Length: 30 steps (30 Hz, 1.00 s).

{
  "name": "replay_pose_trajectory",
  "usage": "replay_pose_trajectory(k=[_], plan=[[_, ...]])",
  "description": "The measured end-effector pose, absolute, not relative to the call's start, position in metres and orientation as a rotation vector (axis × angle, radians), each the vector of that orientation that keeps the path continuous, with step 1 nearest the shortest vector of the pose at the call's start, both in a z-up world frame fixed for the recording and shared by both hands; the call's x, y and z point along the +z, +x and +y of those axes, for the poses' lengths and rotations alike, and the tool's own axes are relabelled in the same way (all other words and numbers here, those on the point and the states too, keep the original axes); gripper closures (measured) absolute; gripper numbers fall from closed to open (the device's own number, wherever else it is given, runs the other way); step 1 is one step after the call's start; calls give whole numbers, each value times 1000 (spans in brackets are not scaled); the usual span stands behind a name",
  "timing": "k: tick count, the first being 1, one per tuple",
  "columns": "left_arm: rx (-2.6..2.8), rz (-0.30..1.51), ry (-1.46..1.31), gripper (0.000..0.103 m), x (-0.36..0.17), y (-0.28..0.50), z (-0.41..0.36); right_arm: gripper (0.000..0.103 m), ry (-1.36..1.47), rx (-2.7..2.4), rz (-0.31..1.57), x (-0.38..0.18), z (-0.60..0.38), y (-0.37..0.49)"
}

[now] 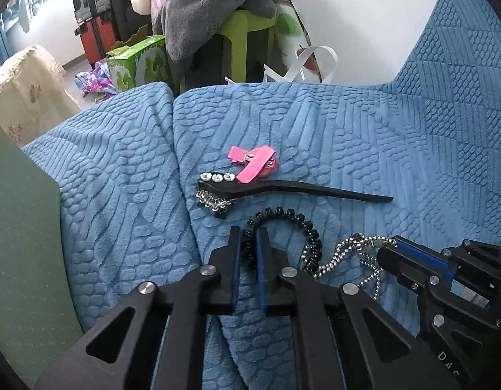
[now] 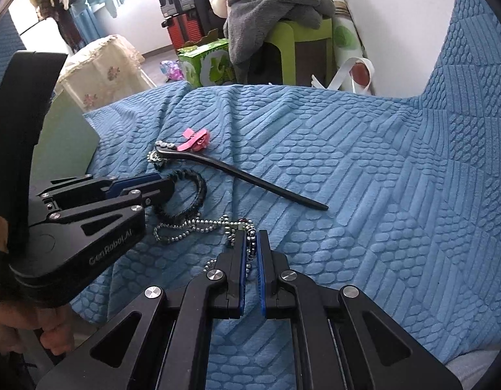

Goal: Organize jewelry
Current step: 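Grasp the black bead bracelet with the left gripper while the right gripper grasps the pearl necklace, then carry bracelet and necklace over the green box and open both grippers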

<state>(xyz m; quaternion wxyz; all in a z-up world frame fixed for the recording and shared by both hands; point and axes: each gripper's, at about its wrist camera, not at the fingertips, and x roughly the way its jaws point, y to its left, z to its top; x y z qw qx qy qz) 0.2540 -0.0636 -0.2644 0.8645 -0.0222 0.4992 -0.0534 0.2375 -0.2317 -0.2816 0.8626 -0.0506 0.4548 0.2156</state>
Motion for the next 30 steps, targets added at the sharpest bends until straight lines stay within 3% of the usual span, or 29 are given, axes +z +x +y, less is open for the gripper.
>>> replay_pose_trajectory(k=[10,30], plan=[[-164,1034,-131,95,-237,231,-40,99,-30,474,893,-244,-227,223],[-129,908,-167,95,-102,173,33,99,-46,513,767,-118,-189,178]])
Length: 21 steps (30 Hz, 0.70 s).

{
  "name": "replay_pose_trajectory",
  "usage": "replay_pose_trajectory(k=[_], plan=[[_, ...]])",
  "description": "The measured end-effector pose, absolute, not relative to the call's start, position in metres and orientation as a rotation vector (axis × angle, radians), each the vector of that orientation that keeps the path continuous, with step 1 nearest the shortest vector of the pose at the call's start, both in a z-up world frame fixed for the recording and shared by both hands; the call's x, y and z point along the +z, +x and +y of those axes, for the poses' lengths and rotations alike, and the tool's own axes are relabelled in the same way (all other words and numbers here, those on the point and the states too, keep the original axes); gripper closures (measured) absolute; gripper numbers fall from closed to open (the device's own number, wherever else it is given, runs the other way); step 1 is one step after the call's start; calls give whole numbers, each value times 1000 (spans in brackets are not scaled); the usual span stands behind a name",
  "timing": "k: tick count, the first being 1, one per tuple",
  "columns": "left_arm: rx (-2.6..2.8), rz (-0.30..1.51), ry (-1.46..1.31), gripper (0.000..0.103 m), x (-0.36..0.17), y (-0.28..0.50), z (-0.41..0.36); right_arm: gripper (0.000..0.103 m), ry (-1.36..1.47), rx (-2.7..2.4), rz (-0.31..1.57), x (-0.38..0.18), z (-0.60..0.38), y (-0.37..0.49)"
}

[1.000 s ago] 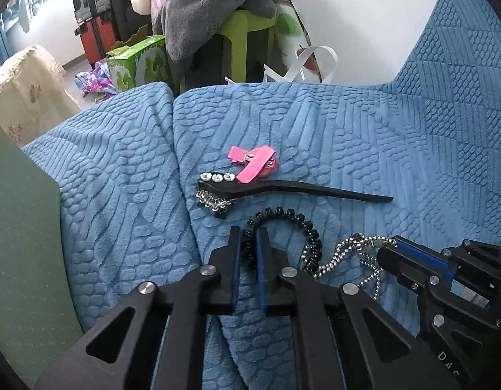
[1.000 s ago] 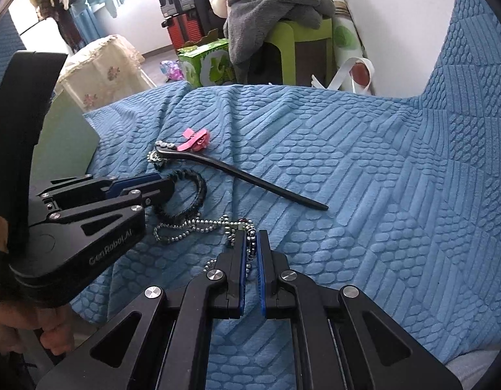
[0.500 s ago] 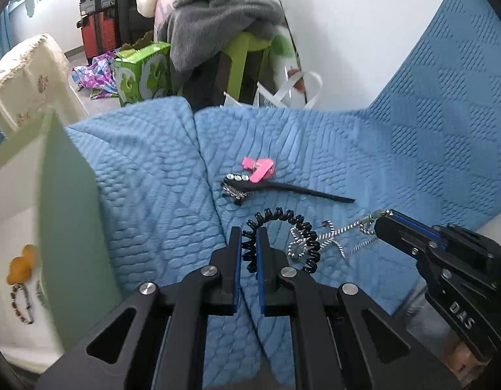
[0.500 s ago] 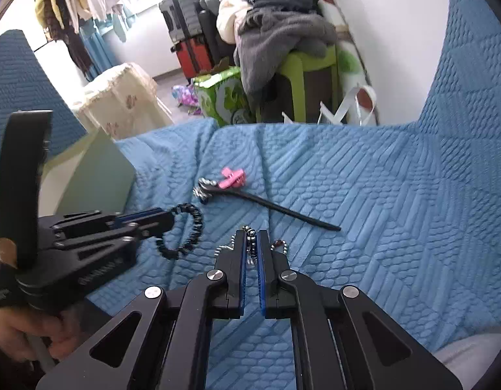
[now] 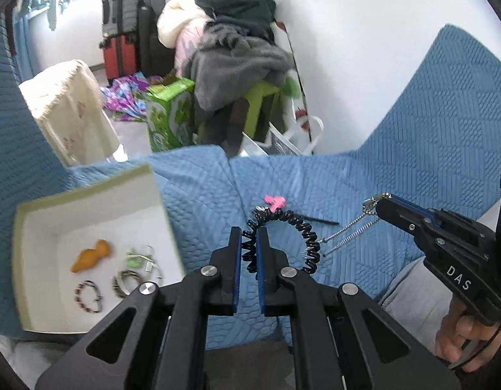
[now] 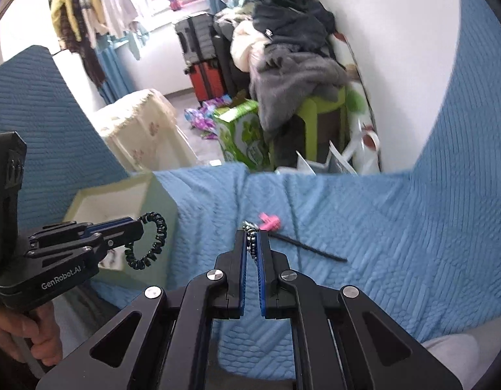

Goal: Organize jewelry
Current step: 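Carry bracelet and necklace over the green box and open both grippers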

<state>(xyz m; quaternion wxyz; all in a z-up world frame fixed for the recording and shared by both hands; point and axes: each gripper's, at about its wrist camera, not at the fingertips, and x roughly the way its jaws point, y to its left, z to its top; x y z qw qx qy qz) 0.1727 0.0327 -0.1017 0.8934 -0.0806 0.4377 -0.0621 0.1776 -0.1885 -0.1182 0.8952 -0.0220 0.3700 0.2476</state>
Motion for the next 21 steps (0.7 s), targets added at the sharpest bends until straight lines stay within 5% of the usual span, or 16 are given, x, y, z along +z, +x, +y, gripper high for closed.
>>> replay_pose_trajectory(k=[21], plan=[[82,778,-271,94,0,123,153,99,-97,796,636,16,-61,153]])
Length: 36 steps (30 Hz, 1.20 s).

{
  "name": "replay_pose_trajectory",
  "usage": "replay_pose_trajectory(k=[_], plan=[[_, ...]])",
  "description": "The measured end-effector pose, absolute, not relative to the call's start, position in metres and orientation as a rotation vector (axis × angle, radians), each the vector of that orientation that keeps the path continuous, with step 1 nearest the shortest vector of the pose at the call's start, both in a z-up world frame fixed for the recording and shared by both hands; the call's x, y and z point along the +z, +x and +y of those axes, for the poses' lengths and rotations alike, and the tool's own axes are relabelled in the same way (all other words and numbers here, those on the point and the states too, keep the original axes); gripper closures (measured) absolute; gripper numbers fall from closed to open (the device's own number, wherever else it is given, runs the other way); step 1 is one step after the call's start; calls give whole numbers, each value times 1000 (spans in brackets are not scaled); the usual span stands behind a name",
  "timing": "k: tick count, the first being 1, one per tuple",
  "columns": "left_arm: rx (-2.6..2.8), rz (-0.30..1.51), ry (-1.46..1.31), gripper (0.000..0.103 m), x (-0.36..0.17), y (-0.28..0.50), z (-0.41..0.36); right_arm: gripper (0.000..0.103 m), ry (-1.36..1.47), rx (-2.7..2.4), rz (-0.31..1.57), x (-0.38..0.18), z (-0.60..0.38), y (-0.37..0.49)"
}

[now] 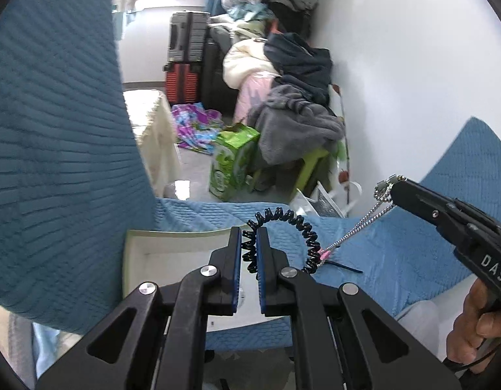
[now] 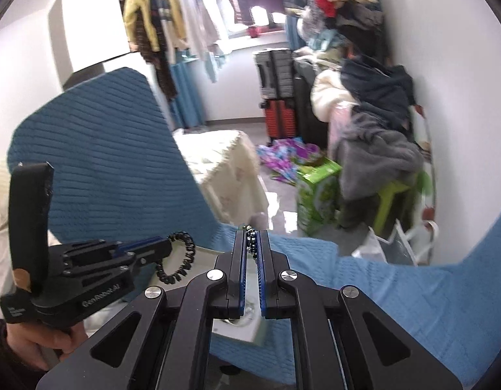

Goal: Organize jewelry
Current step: 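Carry bracelet and necklace over the green box and open both grippers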

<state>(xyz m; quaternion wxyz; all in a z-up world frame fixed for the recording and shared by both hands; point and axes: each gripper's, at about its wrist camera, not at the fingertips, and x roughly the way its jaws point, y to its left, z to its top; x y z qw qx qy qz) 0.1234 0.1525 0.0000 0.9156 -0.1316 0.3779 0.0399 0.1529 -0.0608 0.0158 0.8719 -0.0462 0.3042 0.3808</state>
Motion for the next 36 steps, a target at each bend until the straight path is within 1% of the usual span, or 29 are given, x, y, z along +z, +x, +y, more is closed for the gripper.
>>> replay_pose_trajectory(k=[5,9,19,25,30,36], plan=[[123,770,-309,94,-6,116,178,99,-120,839,634,22,-36,148],[139,782,-336,94,-22,112,190,99,-145,853,652,8,-16,147],[148,868,-410,94,-87,120,209,99,-211,842,844,-87,22,163],[146,917,-430,94,-116,127,217,99,-252,808,946,-138,28,170],[145,946,-454,94,-134,131,222,99,-274,792,1005,-167,32,173],[142,970,-452,94,-139,131,222,98,-269,785,1054,-190,31,173]])
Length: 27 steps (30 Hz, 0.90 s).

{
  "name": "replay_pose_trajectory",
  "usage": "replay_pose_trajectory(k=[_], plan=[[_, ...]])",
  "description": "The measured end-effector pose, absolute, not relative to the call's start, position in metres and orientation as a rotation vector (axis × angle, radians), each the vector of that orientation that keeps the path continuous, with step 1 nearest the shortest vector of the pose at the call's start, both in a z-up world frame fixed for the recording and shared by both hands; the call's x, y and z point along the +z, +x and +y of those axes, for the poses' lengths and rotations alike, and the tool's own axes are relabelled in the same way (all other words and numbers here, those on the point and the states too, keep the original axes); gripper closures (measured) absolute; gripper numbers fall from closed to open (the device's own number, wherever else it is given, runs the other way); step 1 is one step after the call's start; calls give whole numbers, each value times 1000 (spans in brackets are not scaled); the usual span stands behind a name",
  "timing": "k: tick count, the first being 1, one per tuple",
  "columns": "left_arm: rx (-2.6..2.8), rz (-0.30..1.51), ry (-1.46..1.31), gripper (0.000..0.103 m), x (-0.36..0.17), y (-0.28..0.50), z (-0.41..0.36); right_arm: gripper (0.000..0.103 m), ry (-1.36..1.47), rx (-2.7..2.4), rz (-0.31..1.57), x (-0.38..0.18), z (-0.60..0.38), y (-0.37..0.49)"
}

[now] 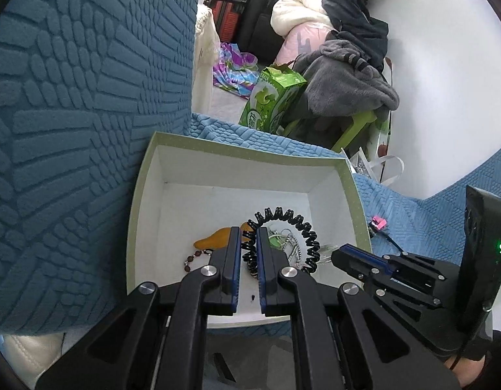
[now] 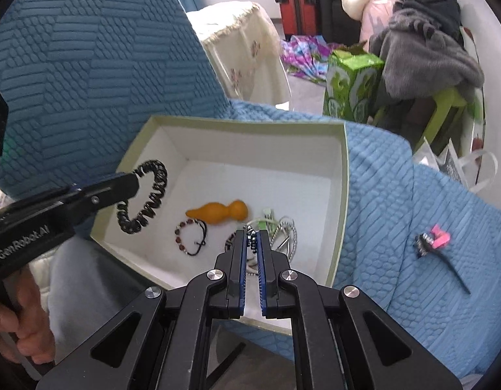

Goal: Organize jewelry
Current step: 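Carry bracelet and necklace over the green box and open both grippers, then move both grippers back to the pink clip and black hairpin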

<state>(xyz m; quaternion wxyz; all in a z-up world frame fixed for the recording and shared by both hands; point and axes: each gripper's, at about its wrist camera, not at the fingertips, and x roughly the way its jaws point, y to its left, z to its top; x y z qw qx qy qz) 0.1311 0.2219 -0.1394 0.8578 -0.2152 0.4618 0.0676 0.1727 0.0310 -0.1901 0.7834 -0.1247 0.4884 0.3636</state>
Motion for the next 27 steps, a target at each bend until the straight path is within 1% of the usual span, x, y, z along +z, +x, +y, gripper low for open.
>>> replay_pose_trajectory(k=[3,5,7,8,9,20,27], plan=[[132,960,-459,93,-135,131,220,96,-265,801,1053,-186,31,172],[126,945,-461,86,-128,130,219,94,-261,812,1041,-177,29,172],[138,928,-449,62,-118,128,216,90,-254,827,1021,-166,26,171],[143,918,-442,59,-113,127,215,84,-251,829,1006,-159,25,171],[142,903,-432,58,-106,125,212,80,-247,833,995,-155,23,171],[146,778,-372,58,-43,115,184,80,-209,850,822,-80,-22,162],[118,721,-343,58,-20,116,157,80,-181,820,752,-59,-61,167]])
